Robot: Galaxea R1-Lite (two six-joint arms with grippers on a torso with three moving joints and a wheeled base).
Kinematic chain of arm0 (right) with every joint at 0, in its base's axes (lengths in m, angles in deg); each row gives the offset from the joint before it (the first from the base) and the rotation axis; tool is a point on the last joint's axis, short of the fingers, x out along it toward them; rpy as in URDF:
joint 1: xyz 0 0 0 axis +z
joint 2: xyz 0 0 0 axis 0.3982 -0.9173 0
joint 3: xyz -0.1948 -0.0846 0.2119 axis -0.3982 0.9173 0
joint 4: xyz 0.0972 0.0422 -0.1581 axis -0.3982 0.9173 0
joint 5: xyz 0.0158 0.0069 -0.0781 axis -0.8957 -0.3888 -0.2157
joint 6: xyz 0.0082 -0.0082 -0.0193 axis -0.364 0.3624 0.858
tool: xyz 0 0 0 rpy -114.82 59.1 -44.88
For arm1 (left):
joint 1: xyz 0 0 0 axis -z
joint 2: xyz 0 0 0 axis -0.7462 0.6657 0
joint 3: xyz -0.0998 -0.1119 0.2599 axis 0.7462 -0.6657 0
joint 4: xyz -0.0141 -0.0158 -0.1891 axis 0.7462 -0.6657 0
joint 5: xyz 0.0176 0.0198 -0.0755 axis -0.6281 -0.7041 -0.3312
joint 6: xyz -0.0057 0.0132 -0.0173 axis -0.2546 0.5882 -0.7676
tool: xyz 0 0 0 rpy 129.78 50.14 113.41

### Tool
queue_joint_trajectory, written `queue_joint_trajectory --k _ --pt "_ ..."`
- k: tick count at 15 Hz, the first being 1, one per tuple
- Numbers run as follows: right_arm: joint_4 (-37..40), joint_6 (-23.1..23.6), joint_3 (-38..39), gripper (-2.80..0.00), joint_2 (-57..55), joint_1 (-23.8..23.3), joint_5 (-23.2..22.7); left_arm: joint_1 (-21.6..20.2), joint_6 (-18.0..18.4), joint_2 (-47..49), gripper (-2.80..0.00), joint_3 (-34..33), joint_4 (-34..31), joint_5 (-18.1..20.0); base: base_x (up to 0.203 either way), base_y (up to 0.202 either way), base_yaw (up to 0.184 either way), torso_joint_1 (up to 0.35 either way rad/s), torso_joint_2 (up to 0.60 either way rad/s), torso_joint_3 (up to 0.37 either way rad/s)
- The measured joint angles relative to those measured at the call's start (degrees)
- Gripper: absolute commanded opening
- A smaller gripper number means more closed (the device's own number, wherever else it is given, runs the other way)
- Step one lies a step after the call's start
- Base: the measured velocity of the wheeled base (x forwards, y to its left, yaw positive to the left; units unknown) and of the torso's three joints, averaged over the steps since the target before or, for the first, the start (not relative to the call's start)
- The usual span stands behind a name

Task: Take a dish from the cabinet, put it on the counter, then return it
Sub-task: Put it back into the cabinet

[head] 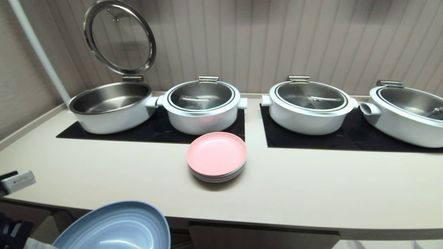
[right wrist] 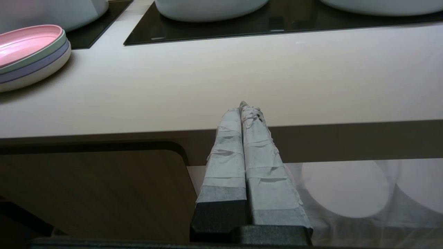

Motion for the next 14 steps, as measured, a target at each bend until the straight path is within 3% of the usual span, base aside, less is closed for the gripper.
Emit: queue_joint_trajectory --k 8,14 --pt "0.0 -0.04 0.05 -2.8 0.0 0.0 -0.04 2.08 -0.06 -9.25 -2.8 -8.25 -0.18 0.09 0.0 0.0 0.0 0.0 0.0 0.0" --pt "0.0 -0.02 0.05 -2.8 0.0 0.0 -0.05 2.28 -0.01 -11.36 -2.8 -9.28 -0.24 -0.13 0.0 0.0 0.0 0.0 0.0 0.0"
